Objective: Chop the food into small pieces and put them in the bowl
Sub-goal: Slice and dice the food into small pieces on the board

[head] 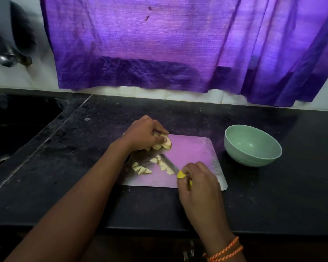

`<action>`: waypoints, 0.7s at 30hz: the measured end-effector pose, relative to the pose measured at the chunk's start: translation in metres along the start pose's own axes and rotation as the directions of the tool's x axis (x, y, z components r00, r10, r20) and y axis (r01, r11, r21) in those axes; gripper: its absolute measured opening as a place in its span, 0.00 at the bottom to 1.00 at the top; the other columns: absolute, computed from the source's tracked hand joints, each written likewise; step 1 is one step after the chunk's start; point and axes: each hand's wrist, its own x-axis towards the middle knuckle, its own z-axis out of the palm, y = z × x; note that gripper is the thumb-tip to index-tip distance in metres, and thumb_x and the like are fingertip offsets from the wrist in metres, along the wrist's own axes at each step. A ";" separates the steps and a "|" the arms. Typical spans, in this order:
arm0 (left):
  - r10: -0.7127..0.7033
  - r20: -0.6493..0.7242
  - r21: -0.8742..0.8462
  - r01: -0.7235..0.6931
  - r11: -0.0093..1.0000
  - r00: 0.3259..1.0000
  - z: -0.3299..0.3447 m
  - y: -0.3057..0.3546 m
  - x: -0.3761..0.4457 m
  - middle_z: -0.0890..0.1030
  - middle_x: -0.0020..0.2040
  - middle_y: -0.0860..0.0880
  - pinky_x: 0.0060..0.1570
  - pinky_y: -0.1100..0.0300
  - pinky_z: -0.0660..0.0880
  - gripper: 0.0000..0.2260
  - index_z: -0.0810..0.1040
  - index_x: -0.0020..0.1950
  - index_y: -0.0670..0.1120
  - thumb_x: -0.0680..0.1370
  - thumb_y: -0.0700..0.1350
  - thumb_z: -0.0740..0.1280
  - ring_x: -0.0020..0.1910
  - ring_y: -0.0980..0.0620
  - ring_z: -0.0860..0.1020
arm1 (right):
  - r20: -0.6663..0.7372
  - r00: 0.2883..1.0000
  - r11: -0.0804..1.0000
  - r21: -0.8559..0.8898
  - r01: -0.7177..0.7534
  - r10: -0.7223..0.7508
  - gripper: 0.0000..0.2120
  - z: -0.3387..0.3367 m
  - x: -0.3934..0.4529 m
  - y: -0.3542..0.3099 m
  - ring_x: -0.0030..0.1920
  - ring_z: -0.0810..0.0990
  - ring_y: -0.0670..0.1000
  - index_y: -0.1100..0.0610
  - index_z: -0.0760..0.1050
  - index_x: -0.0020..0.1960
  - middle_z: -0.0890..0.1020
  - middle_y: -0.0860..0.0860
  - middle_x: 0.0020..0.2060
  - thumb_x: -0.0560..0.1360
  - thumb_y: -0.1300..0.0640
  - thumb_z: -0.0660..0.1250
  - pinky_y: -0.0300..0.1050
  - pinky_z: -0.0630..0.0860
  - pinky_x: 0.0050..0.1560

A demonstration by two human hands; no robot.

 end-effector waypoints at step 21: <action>0.011 0.104 0.064 -0.018 0.998 0.995 -0.005 0.015 -0.006 0.81 0.65 0.64 0.62 0.51 0.69 0.22 0.84 0.65 0.63 0.72 0.63 0.78 0.63 0.57 0.71 | -0.177 0.925 0.908 0.321 -0.269 0.337 0.07 0.002 0.045 0.041 0.34 0.79 0.44 0.50 0.80 0.36 0.82 0.44 0.32 0.72 0.58 0.72 0.38 0.74 0.35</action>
